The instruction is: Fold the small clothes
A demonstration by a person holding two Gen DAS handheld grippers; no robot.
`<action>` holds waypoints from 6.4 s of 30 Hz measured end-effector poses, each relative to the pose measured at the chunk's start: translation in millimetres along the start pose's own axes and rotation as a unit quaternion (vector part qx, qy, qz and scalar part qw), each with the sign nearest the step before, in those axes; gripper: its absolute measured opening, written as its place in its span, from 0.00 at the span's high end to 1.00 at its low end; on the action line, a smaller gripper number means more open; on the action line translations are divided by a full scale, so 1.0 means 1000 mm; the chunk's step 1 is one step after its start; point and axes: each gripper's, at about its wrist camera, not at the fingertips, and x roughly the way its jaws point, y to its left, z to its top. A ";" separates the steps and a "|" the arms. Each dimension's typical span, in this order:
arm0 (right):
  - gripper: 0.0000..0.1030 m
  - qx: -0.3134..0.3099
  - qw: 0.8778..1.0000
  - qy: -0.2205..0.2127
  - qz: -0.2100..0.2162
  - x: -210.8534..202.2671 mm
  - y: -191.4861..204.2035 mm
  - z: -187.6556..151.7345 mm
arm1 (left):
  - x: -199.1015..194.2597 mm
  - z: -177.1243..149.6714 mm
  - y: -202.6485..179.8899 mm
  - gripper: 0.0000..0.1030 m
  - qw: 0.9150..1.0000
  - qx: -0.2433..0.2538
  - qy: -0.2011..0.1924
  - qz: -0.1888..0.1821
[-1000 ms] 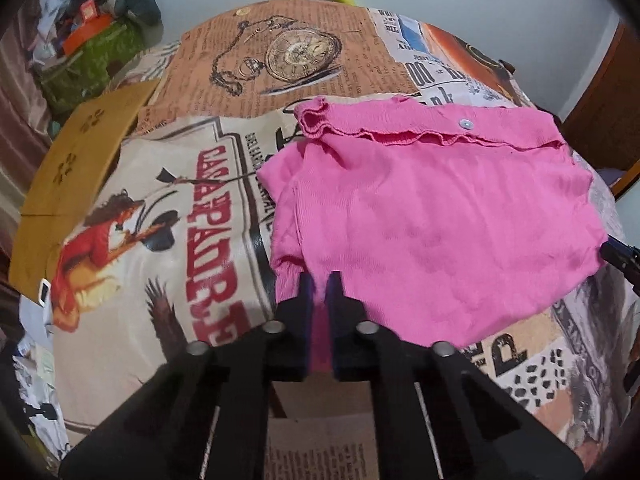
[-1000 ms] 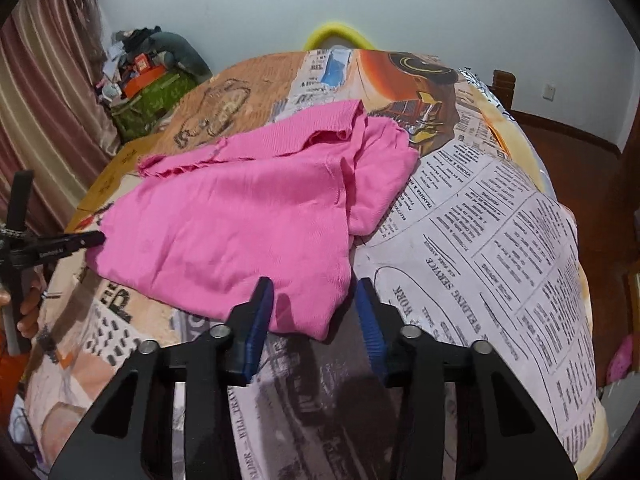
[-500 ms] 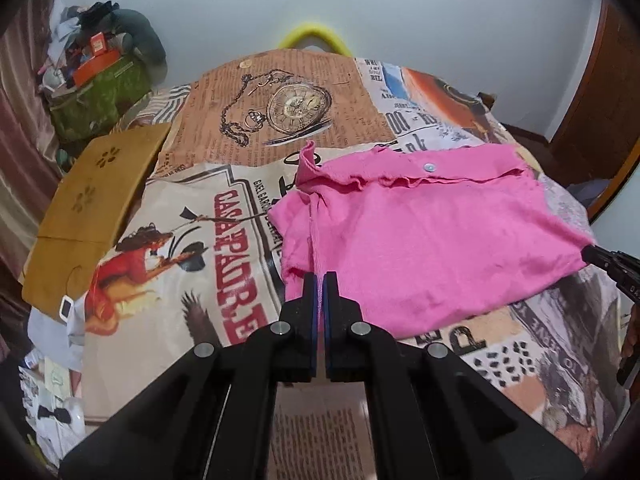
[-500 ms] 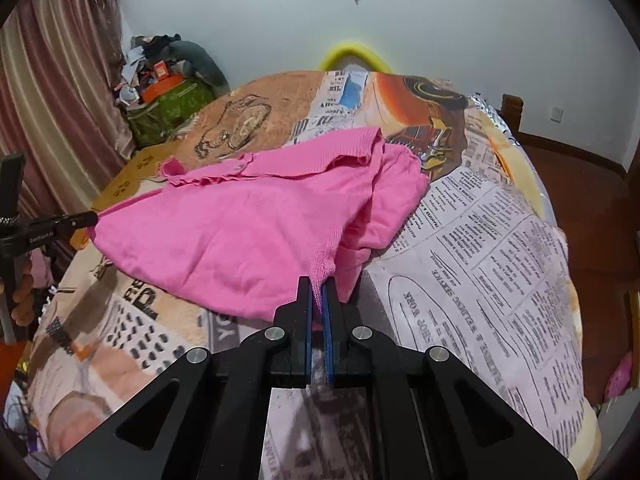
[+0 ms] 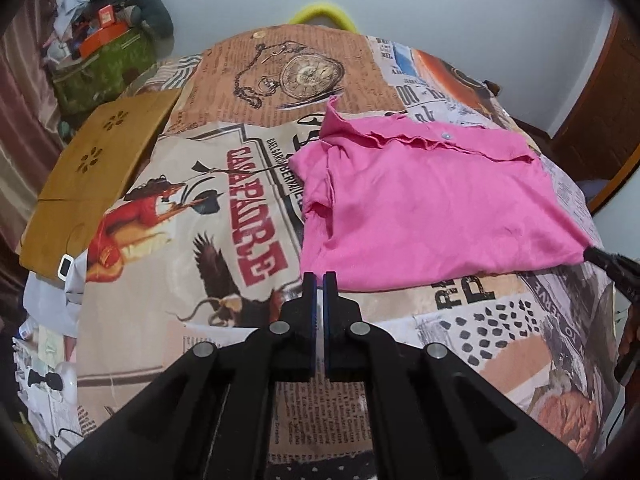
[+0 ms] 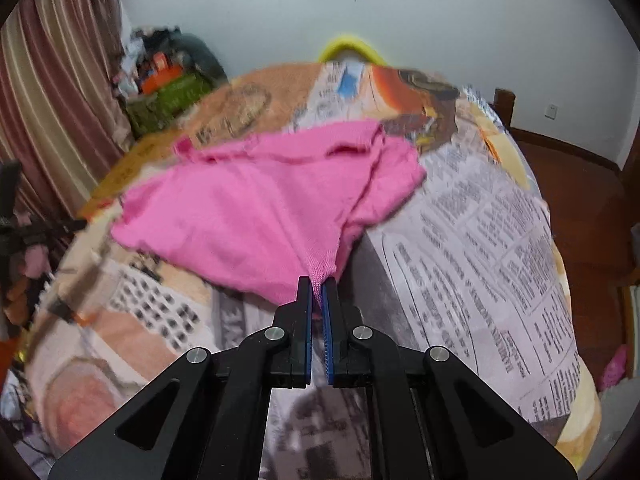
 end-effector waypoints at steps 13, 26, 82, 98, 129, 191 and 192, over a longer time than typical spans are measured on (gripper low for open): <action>0.60 0.012 1.000 -0.004 0.006 0.009 -0.009 0.015 | 0.055 0.040 -0.011 0.72 1.000 0.006 0.022 -0.015; 0.87 -0.008 1.000 0.003 0.016 0.036 0.002 0.021 | 0.061 0.042 -0.039 0.96 0.998 0.066 -0.003 0.015; 0.71 -0.044 0.997 0.032 0.052 0.082 0.005 0.075 | 0.118 0.106 -0.057 0.81 0.995 0.078 0.059 -0.003; 0.71 -0.015 0.998 -0.056 -0.010 0.052 -0.029 0.112 | 0.102 0.162 -0.034 0.79 1.000 -0.002 0.000 0.007; 0.60 0.044 0.998 -0.044 -0.007 0.086 -0.030 0.145 | 0.106 0.060 -0.005 0.43 0.998 0.034 0.040 0.021; 0.49 0.033 0.999 -0.001 0.023 -0.017 0.018 -0.021 | 0.033 -0.031 0.011 0.86 0.986 -0.040 0.155 -0.043; 0.49 0.037 0.999 0.002 0.029 -0.016 0.020 -0.022 | 0.029 -0.033 0.006 0.86 0.986 -0.039 0.156 -0.049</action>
